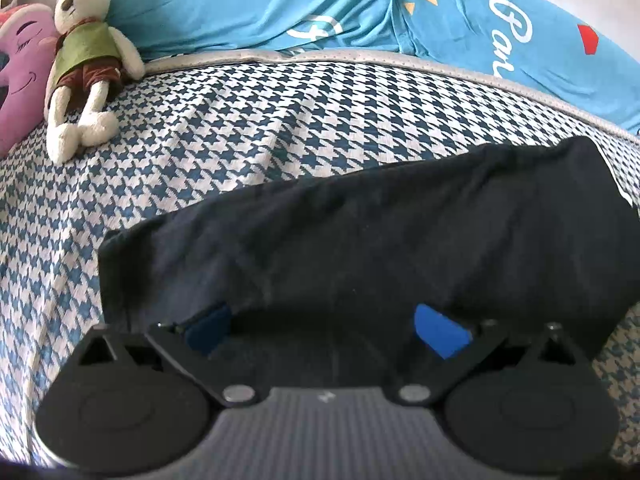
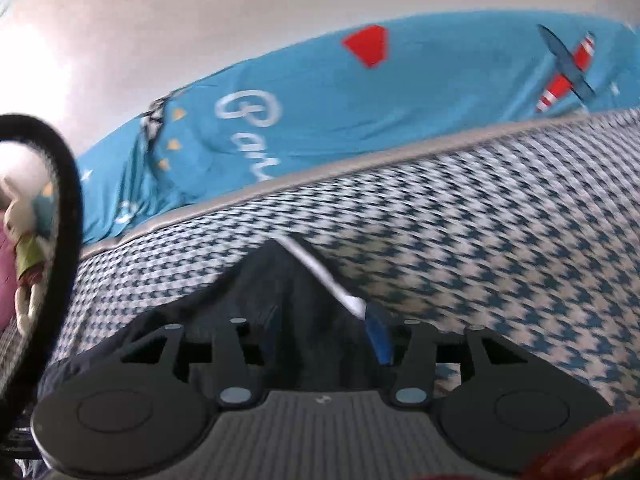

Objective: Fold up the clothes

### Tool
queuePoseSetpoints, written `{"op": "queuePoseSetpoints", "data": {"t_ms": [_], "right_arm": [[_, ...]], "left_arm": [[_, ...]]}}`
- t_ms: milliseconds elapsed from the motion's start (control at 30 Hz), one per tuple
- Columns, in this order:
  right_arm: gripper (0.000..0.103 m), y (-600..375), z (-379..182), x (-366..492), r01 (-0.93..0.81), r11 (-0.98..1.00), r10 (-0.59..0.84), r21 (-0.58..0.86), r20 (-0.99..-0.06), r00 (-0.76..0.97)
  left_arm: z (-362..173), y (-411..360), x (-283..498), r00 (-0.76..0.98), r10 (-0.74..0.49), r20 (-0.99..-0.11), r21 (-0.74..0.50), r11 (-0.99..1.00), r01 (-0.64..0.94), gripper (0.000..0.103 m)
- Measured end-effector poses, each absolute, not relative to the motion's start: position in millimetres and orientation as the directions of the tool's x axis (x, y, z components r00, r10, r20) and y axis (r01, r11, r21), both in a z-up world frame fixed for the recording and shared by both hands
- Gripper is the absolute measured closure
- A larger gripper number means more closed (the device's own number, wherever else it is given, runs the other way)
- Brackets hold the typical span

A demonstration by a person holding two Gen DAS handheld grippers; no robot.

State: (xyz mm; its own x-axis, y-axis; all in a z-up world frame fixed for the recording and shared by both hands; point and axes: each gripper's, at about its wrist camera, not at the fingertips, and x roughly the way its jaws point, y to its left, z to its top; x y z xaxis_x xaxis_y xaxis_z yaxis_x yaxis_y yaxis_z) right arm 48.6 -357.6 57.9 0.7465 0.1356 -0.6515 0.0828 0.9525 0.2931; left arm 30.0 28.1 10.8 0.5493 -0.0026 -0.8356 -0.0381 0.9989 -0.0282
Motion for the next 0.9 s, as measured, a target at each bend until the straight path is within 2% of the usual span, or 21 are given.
{"op": "queuePoseSetpoints", "data": {"t_ms": [67, 167, 300, 400, 467, 600, 767, 833, 900], "right_arm": [[0.053, -369, 51, 49, 0.107, 0.941, 0.142, 0.321, -0.662, 0.736], [0.045, -380, 41, 51, 0.135, 0.923, 0.159, 0.361, -0.676, 0.72], [0.045, -384, 28, 58, 0.165, 0.903, 0.176, 0.395, -0.694, 0.698], [0.043, -379, 24, 64, 0.149, 0.909, 0.181, 0.389, -0.691, 0.7], [0.038, -374, 22, 67, 0.139, 0.912, 0.183, 0.386, -0.685, 0.705], [0.037, -356, 20, 75, 0.085, 0.942, 0.17, 0.323, -0.682, 0.712], [0.057, -339, 14, 80, 0.04, 0.964, 0.155, 0.264, -0.672, 0.724], [0.073, -339, 13, 81, 0.042, 0.962, 0.155, 0.269, -0.668, 0.728], [0.081, -341, 13, 81, 0.043, 0.957, 0.165, 0.286, -0.662, 0.731]], "left_arm": [[11, 29, 30, 0.549, -0.004, -0.835, -0.031, 0.999, -0.041, 0.0], [10, 27, 31, 0.548, 0.004, -0.836, -0.022, 0.999, -0.04, 0.0], [8, 25, 32, 0.546, 0.013, -0.837, -0.009, 0.999, -0.037, 0.0], [7, 24, 32, 0.546, 0.018, -0.838, -0.001, 0.999, -0.035, 0.0], [7, 23, 32, 0.545, 0.02, -0.838, 0.003, 0.999, -0.032, 0.0], [6, 23, 32, 0.546, 0.023, -0.837, 0.01, 1.0, -0.026, 0.0], [4, 22, 32, 0.547, 0.026, -0.837, 0.021, 1.0, -0.017, 0.0], [4, 21, 32, 0.548, 0.029, -0.836, 0.026, 1.0, -0.013, 0.0], [3, 20, 32, 0.549, 0.031, -0.835, 0.031, 0.999, -0.01, 0.0]]}}
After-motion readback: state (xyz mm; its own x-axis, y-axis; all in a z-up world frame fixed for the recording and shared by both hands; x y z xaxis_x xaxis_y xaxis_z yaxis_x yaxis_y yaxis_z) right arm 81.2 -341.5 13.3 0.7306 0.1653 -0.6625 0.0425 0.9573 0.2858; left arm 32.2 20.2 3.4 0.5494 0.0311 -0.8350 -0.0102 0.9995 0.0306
